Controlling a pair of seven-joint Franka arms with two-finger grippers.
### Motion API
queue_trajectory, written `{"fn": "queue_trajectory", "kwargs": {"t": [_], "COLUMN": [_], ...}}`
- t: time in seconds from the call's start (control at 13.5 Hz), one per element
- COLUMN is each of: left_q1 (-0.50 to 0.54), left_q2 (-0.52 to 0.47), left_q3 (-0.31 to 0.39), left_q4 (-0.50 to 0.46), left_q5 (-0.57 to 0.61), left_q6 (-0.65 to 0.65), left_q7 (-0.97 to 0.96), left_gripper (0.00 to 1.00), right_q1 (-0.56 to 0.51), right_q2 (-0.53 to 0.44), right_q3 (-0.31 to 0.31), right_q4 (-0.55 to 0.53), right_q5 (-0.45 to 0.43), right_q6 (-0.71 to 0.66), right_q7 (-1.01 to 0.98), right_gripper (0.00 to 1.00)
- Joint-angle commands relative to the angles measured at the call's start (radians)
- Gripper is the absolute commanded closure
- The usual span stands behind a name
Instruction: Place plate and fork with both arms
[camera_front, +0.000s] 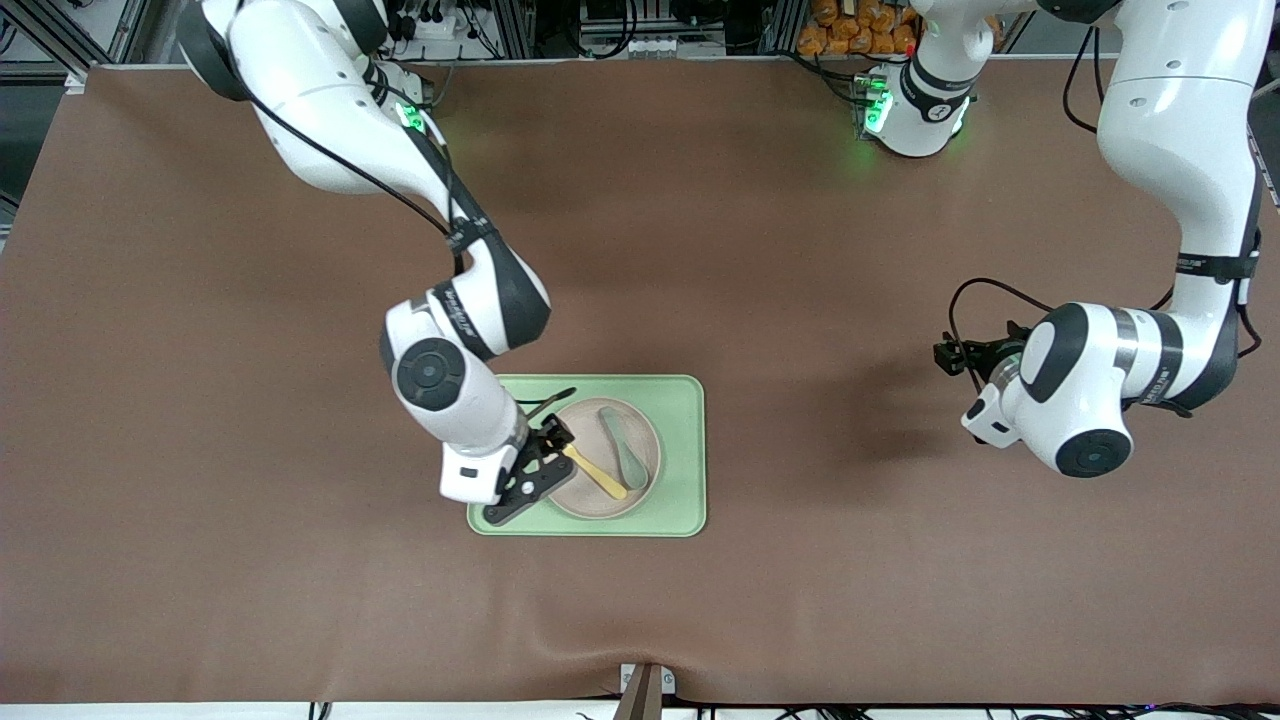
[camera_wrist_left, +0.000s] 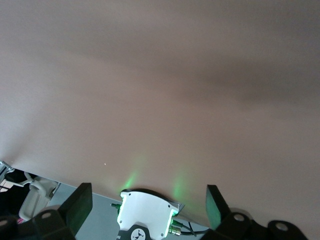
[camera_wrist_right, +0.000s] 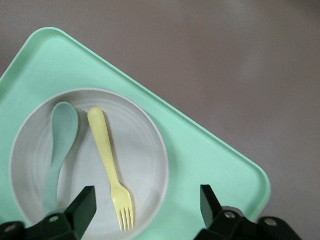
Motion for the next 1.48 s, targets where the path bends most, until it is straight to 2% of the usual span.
{"fn": "queue_trajectory", "kwargs": {"t": [0.0,0.15,0.52,0.67,0.96,1.18,1.4], "left_q1": [0.006,0.006,0.007,0.001,0.014,0.038,0.057], "left_q2": [-0.076,-0.085,-0.139,-0.166,-0.286,-0.404,-0.536], "left_q3": [-0.006,-0.006,-0.006,-0.008,-0.006,-0.006,-0.006], "left_q4": [-0.098,-0.106,-0.181,-0.211,-0.264,-0.299,-0.294], "left_q5": [0.013,-0.022,-0.096,-0.122,-0.171,-0.19,-0.238], "left_q6": [0.007,0.005,-0.053,-0.098,-0.157,-0.176,-0.216], "left_q7": [0.005,0.007,0.018,0.016,0.018,0.062,0.093], "left_gripper": [0.0,0.0,0.0,0.0,0.0,0.0,0.0], "right_q1": [0.026,0.033,0.058,0.07,0.075,0.084,0.101], "right_q2": [0.083,0.097,0.11,0.114,0.122,0.122,0.122], "right_q3": [-0.013,-0.013,-0.013,-0.013,-0.013,-0.013,-0.013], "right_q4": [0.059,0.059,0.05,0.047,0.033,0.004,0.004], "right_q5": [-0.015,-0.015,-0.018,-0.021,-0.053,-0.055,-0.056], "right_q6": [0.065,0.07,0.073,0.076,0.093,0.133,0.133], "right_q7": [-0.009,-0.009,-0.003,-0.001,0.011,0.025,0.04], "right_gripper": [0.12,0.23,0.39,0.39,0.39,0.39,0.38]}}
